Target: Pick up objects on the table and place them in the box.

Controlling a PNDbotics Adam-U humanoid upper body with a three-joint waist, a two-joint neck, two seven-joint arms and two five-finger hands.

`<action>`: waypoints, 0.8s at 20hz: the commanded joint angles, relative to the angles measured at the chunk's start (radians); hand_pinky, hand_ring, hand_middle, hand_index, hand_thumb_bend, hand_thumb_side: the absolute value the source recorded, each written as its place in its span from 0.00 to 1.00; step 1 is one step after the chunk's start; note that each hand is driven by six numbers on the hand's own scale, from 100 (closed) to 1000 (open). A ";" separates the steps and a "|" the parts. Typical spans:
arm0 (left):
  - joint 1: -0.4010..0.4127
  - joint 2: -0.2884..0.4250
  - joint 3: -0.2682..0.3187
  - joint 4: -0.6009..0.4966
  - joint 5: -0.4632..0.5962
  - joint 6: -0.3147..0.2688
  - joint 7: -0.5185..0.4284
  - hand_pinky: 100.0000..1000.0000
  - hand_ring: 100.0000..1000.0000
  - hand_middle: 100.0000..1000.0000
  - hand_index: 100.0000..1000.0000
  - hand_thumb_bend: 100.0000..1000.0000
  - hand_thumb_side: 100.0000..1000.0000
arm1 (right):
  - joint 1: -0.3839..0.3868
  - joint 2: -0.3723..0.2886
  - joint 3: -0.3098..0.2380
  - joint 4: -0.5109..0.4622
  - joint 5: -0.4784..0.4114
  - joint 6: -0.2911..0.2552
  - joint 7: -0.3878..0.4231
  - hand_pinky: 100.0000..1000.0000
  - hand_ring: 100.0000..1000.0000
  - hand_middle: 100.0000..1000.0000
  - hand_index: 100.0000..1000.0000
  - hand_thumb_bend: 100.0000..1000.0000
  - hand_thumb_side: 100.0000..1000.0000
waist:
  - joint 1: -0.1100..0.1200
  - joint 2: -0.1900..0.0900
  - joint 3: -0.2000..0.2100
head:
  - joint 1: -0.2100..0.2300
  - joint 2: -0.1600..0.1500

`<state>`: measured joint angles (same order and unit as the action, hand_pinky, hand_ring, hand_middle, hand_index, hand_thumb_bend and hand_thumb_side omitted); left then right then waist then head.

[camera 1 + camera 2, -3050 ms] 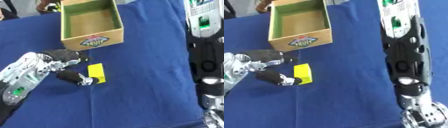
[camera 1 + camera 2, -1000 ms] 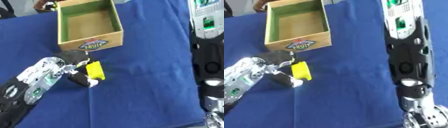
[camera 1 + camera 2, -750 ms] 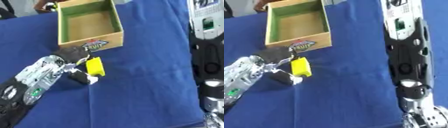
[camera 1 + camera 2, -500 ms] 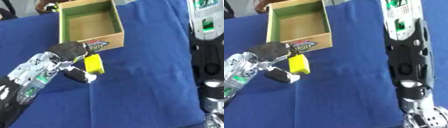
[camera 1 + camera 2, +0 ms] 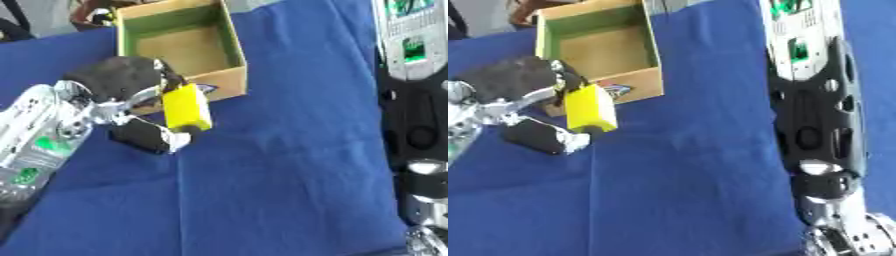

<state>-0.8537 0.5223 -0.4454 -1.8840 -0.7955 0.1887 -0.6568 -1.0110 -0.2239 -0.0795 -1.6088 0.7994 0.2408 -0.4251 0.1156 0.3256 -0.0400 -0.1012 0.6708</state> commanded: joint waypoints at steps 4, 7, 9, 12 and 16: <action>-0.053 0.048 0.096 -0.056 0.006 0.046 0.057 0.07 0.41 0.43 0.69 0.00 0.64 | -0.016 0.001 0.003 -0.018 0.006 -0.002 -0.003 0.76 0.80 0.61 0.71 0.20 0.64 | -0.006 -0.030 0.001 | -0.001 -0.010; -0.088 0.051 0.130 -0.020 -0.001 0.066 0.080 0.13 0.42 0.43 0.69 0.00 0.65 | -0.021 0.009 0.018 -0.017 0.009 -0.013 0.007 0.75 0.80 0.61 0.71 0.17 0.64 | -0.002 -0.035 -0.009 | 0.018 -0.015; -0.134 0.037 0.174 0.031 -0.004 0.097 0.079 0.12 0.42 0.43 0.69 0.00 0.65 | -0.030 0.010 0.029 -0.012 0.010 -0.019 0.015 0.75 0.80 0.61 0.71 0.20 0.64 | 0.001 -0.033 -0.020 | 0.039 -0.020; -0.188 0.009 0.188 0.115 -0.022 0.144 0.092 0.12 0.41 0.42 0.68 0.00 0.65 | -0.039 0.008 0.037 -0.005 0.006 -0.025 0.021 0.76 0.80 0.61 0.71 0.21 0.65 | 0.007 -0.028 -0.032 | 0.061 -0.028; -0.232 -0.021 0.192 0.231 -0.067 0.154 0.128 0.12 0.41 0.42 0.68 0.00 0.63 | -0.053 0.001 0.048 -0.001 -0.003 -0.035 0.028 0.76 0.80 0.61 0.72 0.21 0.65 | 0.014 -0.013 -0.053 | 0.086 -0.044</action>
<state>-1.0629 0.4956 -0.2748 -1.6771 -0.8468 0.3373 -0.5421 -1.0383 -0.2077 -0.0363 -1.6047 0.8010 0.2127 -0.3989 0.1357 0.3345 -0.0965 -0.0251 0.6400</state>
